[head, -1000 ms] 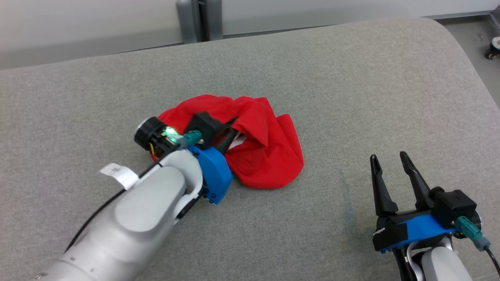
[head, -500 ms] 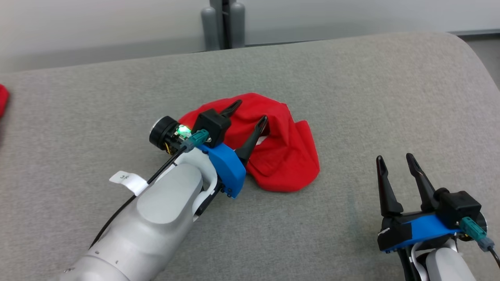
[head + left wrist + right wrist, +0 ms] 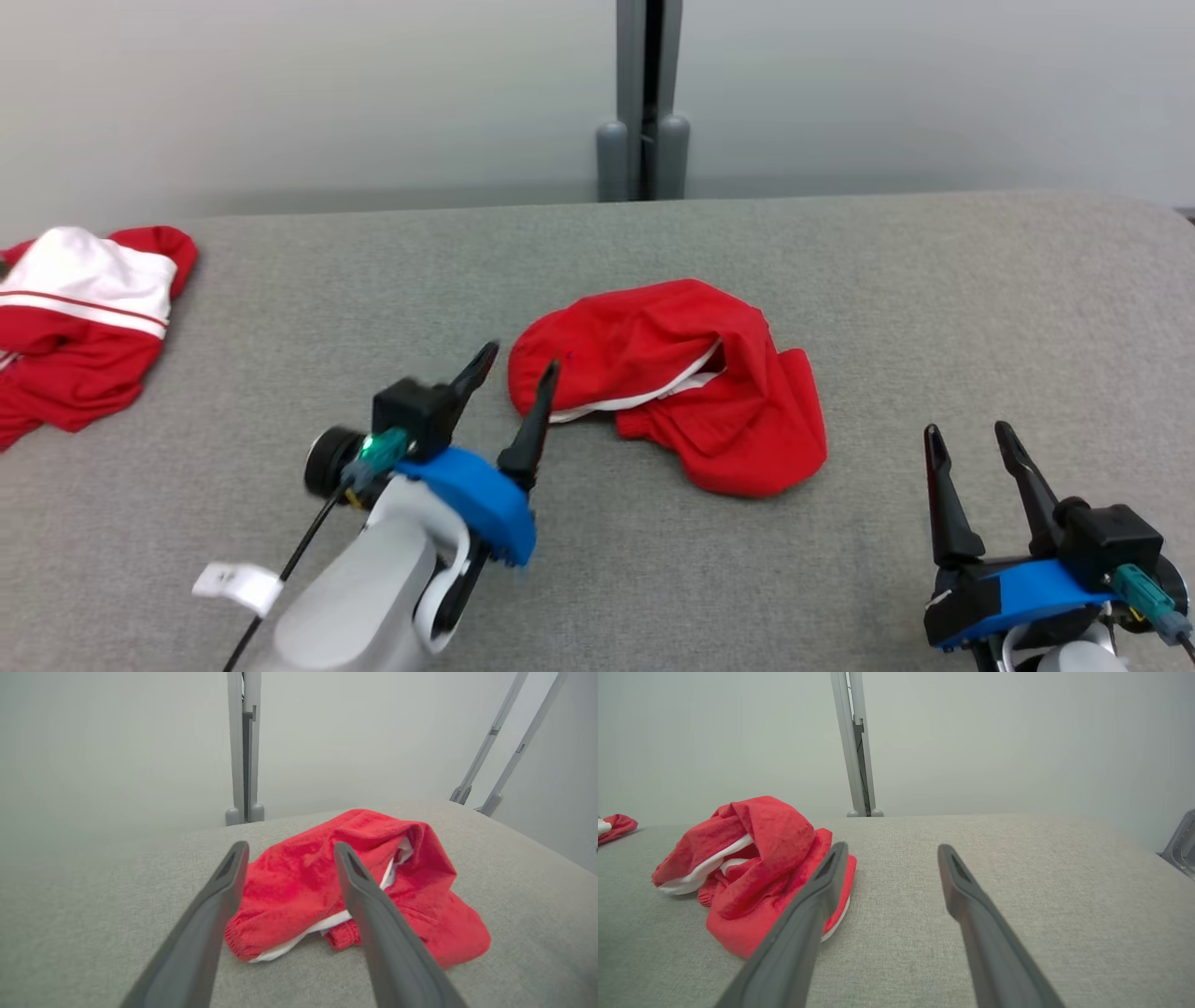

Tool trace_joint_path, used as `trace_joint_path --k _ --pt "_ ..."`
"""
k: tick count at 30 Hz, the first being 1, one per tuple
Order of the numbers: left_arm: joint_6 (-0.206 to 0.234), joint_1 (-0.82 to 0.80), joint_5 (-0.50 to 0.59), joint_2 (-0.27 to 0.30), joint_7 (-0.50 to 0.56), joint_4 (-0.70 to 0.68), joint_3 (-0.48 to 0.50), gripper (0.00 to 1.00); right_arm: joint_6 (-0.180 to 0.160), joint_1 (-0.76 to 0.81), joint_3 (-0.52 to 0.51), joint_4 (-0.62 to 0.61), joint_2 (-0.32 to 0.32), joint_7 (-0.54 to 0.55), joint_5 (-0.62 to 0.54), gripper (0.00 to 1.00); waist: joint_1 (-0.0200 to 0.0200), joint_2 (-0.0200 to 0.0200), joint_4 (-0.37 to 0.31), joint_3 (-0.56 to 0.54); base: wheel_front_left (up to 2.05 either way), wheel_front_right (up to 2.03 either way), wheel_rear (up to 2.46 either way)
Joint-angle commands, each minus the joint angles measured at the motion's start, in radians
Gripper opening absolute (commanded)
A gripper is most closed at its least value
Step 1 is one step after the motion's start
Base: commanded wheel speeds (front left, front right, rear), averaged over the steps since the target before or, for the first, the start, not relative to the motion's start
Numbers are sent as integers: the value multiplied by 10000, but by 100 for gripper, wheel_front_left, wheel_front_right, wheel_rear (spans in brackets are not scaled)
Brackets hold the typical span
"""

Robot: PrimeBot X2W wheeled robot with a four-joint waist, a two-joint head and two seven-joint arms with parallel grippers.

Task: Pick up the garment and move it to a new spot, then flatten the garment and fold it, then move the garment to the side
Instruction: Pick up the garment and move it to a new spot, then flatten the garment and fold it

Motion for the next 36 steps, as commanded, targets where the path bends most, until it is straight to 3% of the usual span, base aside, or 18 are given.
trace_joint_path --k 1,7,13,22,36 --pt "96 378 93 69 -44 -139 170 100 1 169 -21 -47 -38 -7 30 100 1 0 73 -54 0 0 0" --pt "522 2039 400 386 -46 -1070 1595 100 1 529 95 -53 -41 -6 153 100 1 0 309 -323 0 0 0" --pt "792 3787 1019 206 -46 -2190 3195 100 1 901 287 7 -40 -6 353 100 1 0 459 -504 0 0 0" --pt "500 4933 1795 -225 -47 -2762 4479 100 1 1225 822 212 -41 -6 668 100 1 0 427 -649 0 0 0" --pt "31 4960 2414 -649 -47 -2410 5153 100 1 1006 859 356 -40 -6 664 100 1 0 390 -631 0 0 0"
